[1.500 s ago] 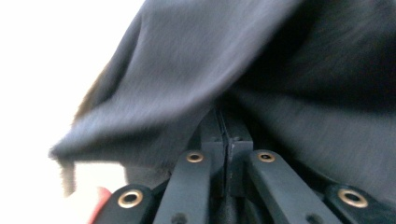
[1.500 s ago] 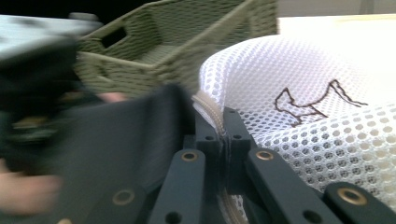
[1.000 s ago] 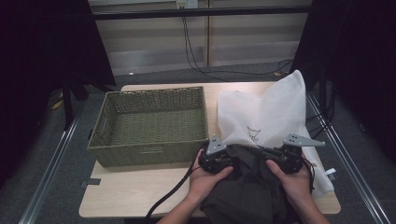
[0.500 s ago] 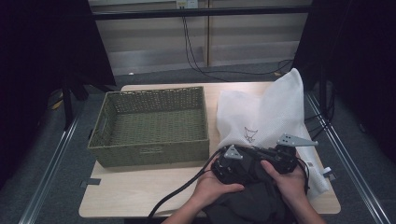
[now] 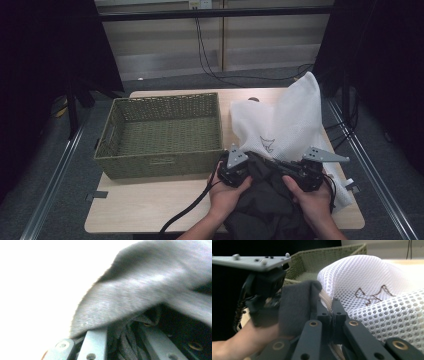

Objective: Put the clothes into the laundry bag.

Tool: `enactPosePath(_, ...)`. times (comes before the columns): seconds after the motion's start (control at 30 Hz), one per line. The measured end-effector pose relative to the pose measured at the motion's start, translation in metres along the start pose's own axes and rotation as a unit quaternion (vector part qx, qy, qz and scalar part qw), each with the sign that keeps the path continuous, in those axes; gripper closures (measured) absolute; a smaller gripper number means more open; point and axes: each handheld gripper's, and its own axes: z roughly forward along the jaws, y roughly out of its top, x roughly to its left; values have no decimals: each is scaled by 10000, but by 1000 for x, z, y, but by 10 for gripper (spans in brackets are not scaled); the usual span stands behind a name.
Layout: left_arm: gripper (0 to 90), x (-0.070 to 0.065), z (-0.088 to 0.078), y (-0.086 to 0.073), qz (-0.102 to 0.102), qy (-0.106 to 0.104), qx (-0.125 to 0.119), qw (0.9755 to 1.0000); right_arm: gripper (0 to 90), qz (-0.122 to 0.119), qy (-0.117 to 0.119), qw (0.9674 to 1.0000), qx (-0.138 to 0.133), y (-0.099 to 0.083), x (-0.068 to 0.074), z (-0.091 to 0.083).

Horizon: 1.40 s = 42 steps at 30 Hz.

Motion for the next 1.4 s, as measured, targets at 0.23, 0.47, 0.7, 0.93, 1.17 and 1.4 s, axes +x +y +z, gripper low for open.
enactPosePath(0.23,613,9,22,-16,49,-105,793,9968,885,135,-263,9995,95,-10,-4,2)
enactPosePath(0.47,236,11,-34,5,134,-1654,338,9856,885,113,-333,9994,18,-11,-12,4)
enactPosePath(0.7,302,-1,20,-28,259,-1708,2367,9561,885,50,-168,9998,103,-13,-7,12)
enactPosePath(0.93,854,-8,13,-25,512,-1076,1545,9808,884,18,-61,9999,124,-15,-3,15)
enactPosePath(1.17,857,-4,-2,2,-320,-824,-315,9956,885,-37,19,9998,-188,-6,10,1)
enactPosePath(1.4,758,0,27,-18,-387,-384,658,9963,884,5,0,10000,-60,-11,8,6)
